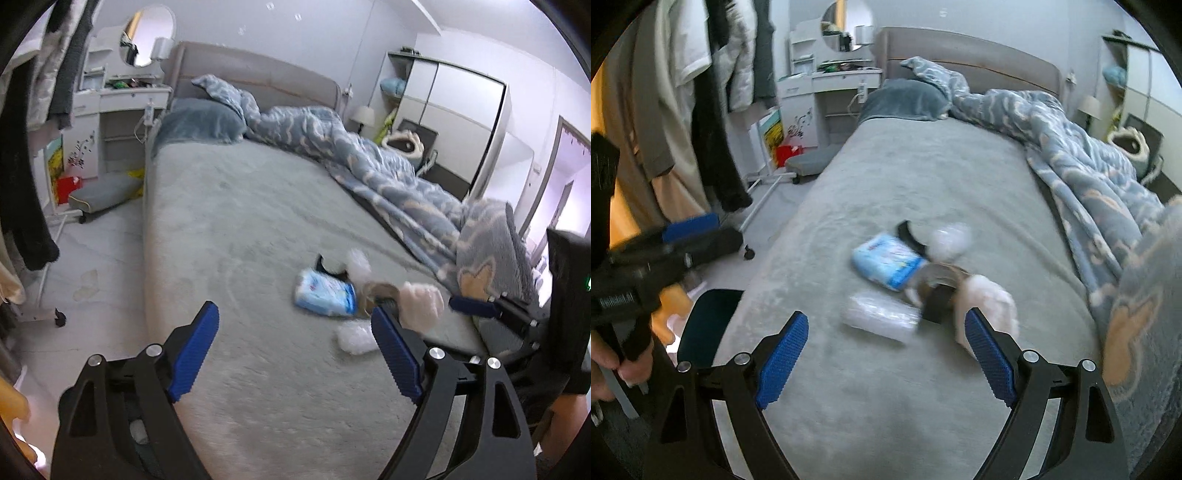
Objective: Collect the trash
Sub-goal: 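Move both tools back over the bed toward the bubble wrap and white sock, then grasp the white sock with the right tool while the left tool grasps the bubble wrap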
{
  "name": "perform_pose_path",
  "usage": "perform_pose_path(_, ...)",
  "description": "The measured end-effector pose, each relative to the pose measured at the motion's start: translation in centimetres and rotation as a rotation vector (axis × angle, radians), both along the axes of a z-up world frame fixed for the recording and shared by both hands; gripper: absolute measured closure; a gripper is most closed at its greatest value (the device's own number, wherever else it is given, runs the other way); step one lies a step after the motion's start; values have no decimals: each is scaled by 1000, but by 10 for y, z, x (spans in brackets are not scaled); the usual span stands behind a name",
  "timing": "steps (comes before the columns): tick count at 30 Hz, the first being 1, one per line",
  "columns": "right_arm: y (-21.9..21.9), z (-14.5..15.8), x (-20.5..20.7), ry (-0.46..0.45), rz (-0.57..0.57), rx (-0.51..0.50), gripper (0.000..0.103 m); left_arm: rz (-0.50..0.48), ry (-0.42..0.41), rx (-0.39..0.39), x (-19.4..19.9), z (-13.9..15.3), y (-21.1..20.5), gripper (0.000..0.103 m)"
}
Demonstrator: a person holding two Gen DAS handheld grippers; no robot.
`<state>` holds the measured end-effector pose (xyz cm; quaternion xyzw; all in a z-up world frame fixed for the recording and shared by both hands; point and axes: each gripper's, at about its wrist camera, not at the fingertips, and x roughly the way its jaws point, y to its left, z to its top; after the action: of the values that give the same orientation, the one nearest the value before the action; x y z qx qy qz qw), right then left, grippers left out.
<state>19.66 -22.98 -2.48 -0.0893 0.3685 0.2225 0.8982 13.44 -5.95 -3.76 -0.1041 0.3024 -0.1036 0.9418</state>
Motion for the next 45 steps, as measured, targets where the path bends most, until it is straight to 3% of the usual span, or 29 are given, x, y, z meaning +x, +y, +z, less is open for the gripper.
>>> perform_pose_path(10,-45,-13,33,46,-88,55,15,-66,133,-20,26,-32,-40,14)
perform_pose_path(14,-49,-16,38,48,-74,58,16,-74,181,-29,33,-44,-50,13)
perform_pose_path(24,-59,-31,56,99,-40,74,35,-93,213,-18,45,-59,-79,12)
perform_pose_path(36,-56,-49,61,132,12,14,56,-60,223,44,57,-71,-102,12)
perform_pose_path(41,-63,-43,58,117,-1,29,68,-42,217,37,62,-72,-103,12)
perform_pose_path(45,-63,-34,54,100,8,41,70,-29,210,18,64,-73,-103,12)
